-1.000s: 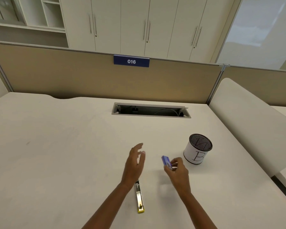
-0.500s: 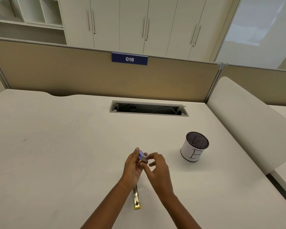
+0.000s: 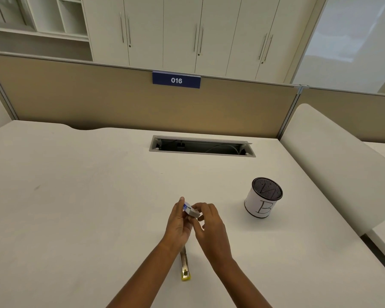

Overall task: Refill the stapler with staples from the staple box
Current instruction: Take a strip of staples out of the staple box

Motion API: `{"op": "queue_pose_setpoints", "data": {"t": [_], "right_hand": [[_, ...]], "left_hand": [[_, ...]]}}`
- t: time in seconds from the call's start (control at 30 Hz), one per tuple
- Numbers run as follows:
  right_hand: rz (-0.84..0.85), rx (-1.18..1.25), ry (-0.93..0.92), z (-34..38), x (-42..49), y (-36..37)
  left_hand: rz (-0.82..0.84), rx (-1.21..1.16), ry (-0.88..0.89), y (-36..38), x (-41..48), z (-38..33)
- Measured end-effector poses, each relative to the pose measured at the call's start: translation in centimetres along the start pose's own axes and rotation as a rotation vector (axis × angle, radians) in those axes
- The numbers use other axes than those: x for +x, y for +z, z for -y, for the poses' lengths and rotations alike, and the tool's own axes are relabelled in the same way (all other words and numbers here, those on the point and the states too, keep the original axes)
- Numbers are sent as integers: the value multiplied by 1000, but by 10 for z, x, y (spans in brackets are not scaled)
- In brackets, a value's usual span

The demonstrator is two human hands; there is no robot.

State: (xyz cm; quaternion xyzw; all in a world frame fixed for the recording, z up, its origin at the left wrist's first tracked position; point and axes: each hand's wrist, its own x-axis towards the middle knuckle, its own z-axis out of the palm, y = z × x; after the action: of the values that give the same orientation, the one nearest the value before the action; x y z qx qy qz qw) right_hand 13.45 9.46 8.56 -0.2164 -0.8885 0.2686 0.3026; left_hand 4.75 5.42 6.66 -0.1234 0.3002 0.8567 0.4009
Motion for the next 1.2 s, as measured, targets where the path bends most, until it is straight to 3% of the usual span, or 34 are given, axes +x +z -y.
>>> {"op": "queue_pose_setpoints", "data": {"t": [0.33,0.47,0.63,0.8,1.2], "right_hand": [[-68,-163,-255,1,-3,-17],[-108,-173,-257,0,-6,-18],[-32,-67,-107,2,4,-20],[104,-113,-63,-1,13,-21],[243,-277,-166,-3,20,-27]], "left_hand": [[148,-65,-37,1,0,-5],[194,-66,-23,2,0,-9],[218,-43,-4,-1,2,-7],[221,-24,12,-3,4,-9],[195,-10,-4,-5,4,-7]]}}
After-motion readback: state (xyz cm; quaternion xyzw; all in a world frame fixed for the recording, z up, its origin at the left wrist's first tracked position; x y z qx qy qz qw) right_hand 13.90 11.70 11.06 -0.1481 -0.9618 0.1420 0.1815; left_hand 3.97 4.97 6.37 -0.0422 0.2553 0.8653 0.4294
